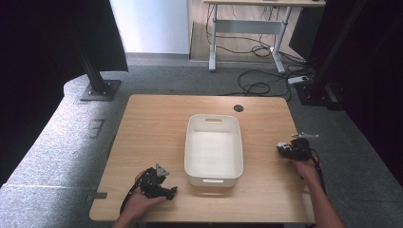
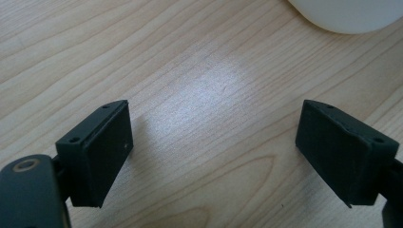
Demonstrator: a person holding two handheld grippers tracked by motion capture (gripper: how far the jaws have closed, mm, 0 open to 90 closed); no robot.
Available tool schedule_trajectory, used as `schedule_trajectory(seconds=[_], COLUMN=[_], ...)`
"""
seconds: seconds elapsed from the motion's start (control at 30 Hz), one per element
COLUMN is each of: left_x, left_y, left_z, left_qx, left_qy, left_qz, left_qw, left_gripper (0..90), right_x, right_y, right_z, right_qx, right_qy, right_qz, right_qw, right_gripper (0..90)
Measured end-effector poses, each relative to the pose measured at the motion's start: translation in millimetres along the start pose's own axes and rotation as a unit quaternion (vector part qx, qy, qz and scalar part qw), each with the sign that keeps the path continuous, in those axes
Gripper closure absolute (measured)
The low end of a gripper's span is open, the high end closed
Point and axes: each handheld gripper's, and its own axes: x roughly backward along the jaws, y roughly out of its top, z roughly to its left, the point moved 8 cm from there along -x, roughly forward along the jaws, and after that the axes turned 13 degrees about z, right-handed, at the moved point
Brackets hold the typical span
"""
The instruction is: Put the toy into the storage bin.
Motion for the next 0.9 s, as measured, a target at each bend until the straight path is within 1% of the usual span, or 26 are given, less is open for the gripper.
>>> schedule_trajectory(seconds=[0.07, 0.2, 0.27, 0.37, 0.4, 0.47, 0.53, 0.57, 0.6, 0.63, 0.7, 0.73, 0.77, 0.83, 0.9], left_x=[-0.2, -0.1, -0.2, -0.9, -1.1, -1.3, -1.3, -1.0, -1.0, -0.9, -0.8, -0.8, -0.6, -0.6, -0.3], left_y=[0.3, 0.5, 0.8, 2.0, 2.3, 2.7, 2.7, 2.3, 2.3, 2.0, 1.5, 1.2, 0.8, 0.7, 0.5], left_z=[-0.3, -1.2, -2.1, -3.3, -3.4, -3.6, -3.8, -4.1, -4.1, -4.1, -4.2, -4.2, -4.2, -4.2, -4.6], left_qx=[-0.001, -0.005, -0.008, -0.01, -0.01, -0.01, -0.01, -0.01, -0.01, -0.01, -0.01, -0.01, -0.01, -0.01, -0.01], left_qy=[-0.002, 0.0, -0.002, -0.007, -0.008, -0.009, -0.008, -0.007, -0.007, -0.006, -0.007, -0.008, -0.009, -0.008, -0.006], left_qz=[0.001, 0.0, 0.0, 0.002, 0.002, 0.002, 0.002, 0.002, 0.002, 0.001, 0.001, 0.001, 0.002, 0.001, 0.002], left_qw=[1.0, 1.0, 1.0, 0.9999, 0.9999, 0.9999, 0.9999, 0.9999, 0.9999, 0.9999, 0.9999, 0.9999, 0.9999, 0.9999, 0.9999], left_gripper=[12.8, 12.9, 12.8, 12.7, 12.6, 12.6, 12.6, 12.6, 12.6, 12.6, 12.6, 12.6, 12.6, 12.6, 12.6], right_x=[2.8, 6.8, 8.4, 8.0, 7.9, 7.3, 6.1, 2.8, 2.8, 1.3, 0.0, 0.5, 0.9, 1.4, 2.2], right_y=[-9.1, -15.9, -18.9, -18.2, -16.2, -12.8, -11.1, -7.1, -7.1, -6.3, -6.0, -6.0, -7.6, -8.5, -9.0], right_z=[1.7, 3.5, 4.1, 3.5, 3.1, 2.2, 1.5, 0.8, 0.8, 0.8, 0.7, 2.4, 4.3, 5.0, 4.3], right_qx=[-0.012, -0.012, -0.009, -0.013, -0.014, -0.014, -0.014, -0.02, -0.02, -0.024, -0.034, -0.031, -0.017, -0.017, -0.024], right_qy=[0.006, 0.007, 0.004, 0.008, 0.011, 0.01, 0.008, 0.01, 0.01, 0.009, 0.005, 0.008, -0.004, -0.006, -0.008], right_qz=[-0.006, -0.005, -0.005, -0.003, -0.005, -0.012, -0.013, -0.014, -0.014, -0.011, -0.009, -0.006, 0.0, 0.002, 0.004], right_qw=[0.9999, 0.9999, 0.9999, 0.9999, 0.9998, 0.9998, 0.9998, 0.9997, 0.9997, 0.9996, 0.9994, 0.9995, 0.9999, 0.9998, 0.9997], right_gripper=[50.0, 49.9, 49.5, 37.4, 35.4, 34.0, 33.9, 36.9, 36.9, 40.5, 44.8, 46.0, 45.9, 46.3, 48.0])
